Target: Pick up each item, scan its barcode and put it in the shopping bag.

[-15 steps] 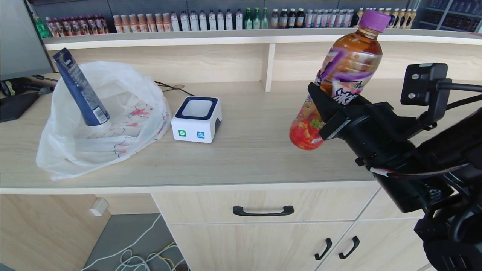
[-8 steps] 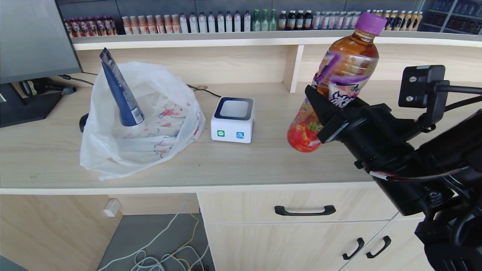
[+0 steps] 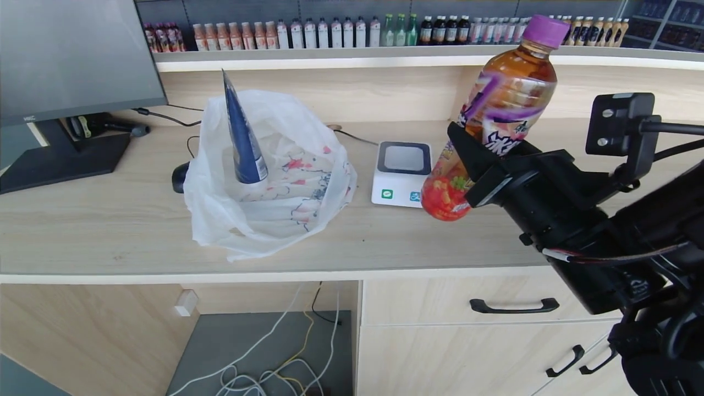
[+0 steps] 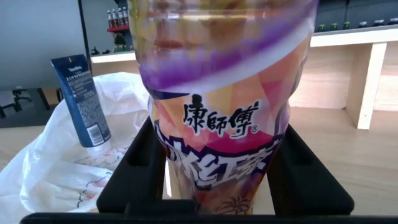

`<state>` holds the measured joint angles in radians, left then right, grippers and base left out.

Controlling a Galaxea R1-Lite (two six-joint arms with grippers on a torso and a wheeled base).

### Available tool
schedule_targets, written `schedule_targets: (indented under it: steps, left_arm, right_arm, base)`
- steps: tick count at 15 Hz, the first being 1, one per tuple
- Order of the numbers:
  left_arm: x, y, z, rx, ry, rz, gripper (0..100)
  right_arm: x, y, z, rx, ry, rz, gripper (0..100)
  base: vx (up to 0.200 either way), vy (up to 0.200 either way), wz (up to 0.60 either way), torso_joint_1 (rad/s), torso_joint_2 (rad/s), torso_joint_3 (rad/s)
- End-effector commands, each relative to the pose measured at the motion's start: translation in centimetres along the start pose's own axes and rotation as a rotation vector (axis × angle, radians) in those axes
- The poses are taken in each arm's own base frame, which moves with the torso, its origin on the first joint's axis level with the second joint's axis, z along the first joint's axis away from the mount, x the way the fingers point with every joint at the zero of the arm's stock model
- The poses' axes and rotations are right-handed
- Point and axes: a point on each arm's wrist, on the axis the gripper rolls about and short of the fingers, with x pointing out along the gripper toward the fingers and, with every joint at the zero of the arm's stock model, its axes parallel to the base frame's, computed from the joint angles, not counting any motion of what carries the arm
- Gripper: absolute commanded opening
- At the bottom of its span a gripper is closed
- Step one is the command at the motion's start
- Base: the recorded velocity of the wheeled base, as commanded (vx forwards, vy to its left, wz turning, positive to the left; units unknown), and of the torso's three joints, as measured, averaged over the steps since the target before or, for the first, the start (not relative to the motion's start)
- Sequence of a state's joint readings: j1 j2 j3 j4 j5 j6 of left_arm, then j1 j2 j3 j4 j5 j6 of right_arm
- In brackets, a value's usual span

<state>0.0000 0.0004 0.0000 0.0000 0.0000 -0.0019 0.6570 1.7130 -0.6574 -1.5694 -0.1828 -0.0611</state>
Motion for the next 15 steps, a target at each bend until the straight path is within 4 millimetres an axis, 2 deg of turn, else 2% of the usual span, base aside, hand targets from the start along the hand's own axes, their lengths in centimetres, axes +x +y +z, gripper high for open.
schedule_targets:
  steps: [1,6,12,13,15]
  left_arm:
    - [0.0,0.0,0.0,0.0,0.0,0.0,0]
    - [0.0,0.0,0.0,0.0,0.0,0.0,0]
    - [0.0,0.0,0.0,0.0,0.0,0.0,0]
    - [0.0,0.0,0.0,0.0,0.0,0.0,0]
    - [0.0,0.0,0.0,0.0,0.0,0.0,0]
  right_arm:
    - [0.0,0.1,0.2,0.004,-0.007,0.005,0]
    - [-0.9,0.6,1.6,0.045,-0.032,0.026,0]
    - [1.6,-1.5,2.5,0.284,-0.089,-0.036,0]
    - [2.2,-1.6,2.6,0.376,-0.077,-0.044,0]
    - [3.9,-2.6,3.2,0.448,-0.065,-0.077,0]
  base:
    - [0.0,0.0,0.0,0.0,0.0,0.0]
    - [0.0,0.0,0.0,0.0,0.0,0.0]
    - [0.0,0.0,0.0,0.0,0.0,0.0]
    - [0.0,0.0,0.0,0.0,0.0,0.0]
    - [0.0,0.0,0.0,0.0,0.0,0.0]
